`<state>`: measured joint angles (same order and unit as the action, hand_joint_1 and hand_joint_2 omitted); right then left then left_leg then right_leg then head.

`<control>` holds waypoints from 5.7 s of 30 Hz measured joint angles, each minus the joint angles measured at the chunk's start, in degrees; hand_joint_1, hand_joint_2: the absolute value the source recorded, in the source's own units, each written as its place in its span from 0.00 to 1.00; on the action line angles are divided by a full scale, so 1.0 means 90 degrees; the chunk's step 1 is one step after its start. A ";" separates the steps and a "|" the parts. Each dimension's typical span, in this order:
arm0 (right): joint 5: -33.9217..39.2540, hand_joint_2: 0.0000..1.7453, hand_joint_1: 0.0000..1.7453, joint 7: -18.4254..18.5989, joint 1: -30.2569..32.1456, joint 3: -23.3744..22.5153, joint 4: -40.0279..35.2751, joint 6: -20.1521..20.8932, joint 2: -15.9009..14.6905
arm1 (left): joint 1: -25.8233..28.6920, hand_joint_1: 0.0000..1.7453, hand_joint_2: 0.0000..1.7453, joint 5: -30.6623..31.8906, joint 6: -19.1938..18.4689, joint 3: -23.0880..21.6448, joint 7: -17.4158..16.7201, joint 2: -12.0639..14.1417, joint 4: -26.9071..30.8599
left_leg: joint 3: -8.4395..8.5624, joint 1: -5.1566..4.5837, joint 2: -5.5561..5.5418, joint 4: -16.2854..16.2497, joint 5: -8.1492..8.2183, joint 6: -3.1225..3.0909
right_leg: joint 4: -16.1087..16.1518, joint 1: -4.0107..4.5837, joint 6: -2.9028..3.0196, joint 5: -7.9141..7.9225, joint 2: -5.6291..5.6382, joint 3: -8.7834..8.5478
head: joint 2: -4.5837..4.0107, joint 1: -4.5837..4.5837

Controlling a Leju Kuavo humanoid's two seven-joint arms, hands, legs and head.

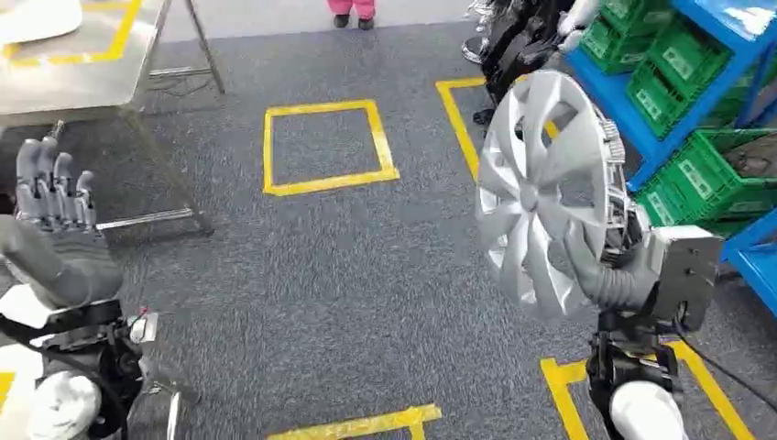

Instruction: Take the parts from the cabinet and place them on the table.

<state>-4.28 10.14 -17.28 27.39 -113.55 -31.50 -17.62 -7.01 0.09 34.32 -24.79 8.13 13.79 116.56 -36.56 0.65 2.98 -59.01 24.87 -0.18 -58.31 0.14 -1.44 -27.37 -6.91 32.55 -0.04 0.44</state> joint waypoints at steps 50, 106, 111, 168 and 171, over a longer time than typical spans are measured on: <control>-0.0547 1.00 1.00 0.0238 -0.0067 -0.0238 0.0148 0.0301 -0.0299 | 0.1148 0.00 0.00 0.0745 0.0517 0.1608 -0.0828 0.0641 0.1005 | -0.0414 0.0031 -0.0607 -0.0555 0.0265 0.0117 | 0.0193 -0.0067 0.0236 0.0208 0.0847 -0.0015 | 0.0000 -0.0177; -0.2246 1.00 1.00 0.1263 -0.1956 0.0179 0.1891 0.1243 -0.0586 | 0.0223 0.00 0.00 0.0299 -0.0318 0.1159 -0.0466 0.0534 0.0998 | -0.0206 0.0091 -0.1258 0.0039 -0.0286 -0.0038 | -0.0088 -0.0037 0.0174 0.0134 0.1158 0.0215 | 0.0000 -0.0306; -0.2798 1.00 1.00 0.1260 -0.2268 0.0347 0.2212 0.1496 -0.0326 | -0.0020 0.00 0.00 0.0277 -0.0326 0.1013 -0.0486 0.0496 0.0855 | -0.0587 0.0028 -0.0582 -0.0528 0.0061 0.0079 | 0.0235 -0.0085 0.0239 0.0312 0.0775 0.0093 | 0.0000 -0.0207; -0.2989 1.00 1.00 0.0517 -0.3051 0.1802 0.5107 0.2463 0.1202 | -0.0565 0.00 0.00 -0.0029 -0.0590 0.0153 -0.0112 0.0102 0.0073 | -0.0105 0.0126 -0.0360 -0.0089 -0.0091 -0.0030 | 0.0103 -0.0148 -0.0136 0.0413 0.0581 0.0310 | 0.0000 -0.0301; -0.2970 1.00 1.00 0.0505 -0.3051 0.1824 0.5183 0.2470 0.1219 | -0.0567 0.00 0.00 -0.0029 -0.0590 0.0148 -0.0112 0.0095 0.0073 | -0.0104 0.0126 -0.0356 -0.0088 -0.0090 -0.0028 | 0.0106 -0.0149 -0.0187 0.0404 0.0581 0.0313 | 0.0000 -0.0286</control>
<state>-31.01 14.69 -44.74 43.80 -66.90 -9.27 -6.64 -12.11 -0.17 29.00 -23.45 7.13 14.64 117.22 -37.49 1.79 -0.22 -59.79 24.07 -0.43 -57.36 -1.20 -3.12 -23.73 -1.68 35.37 -0.04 -2.14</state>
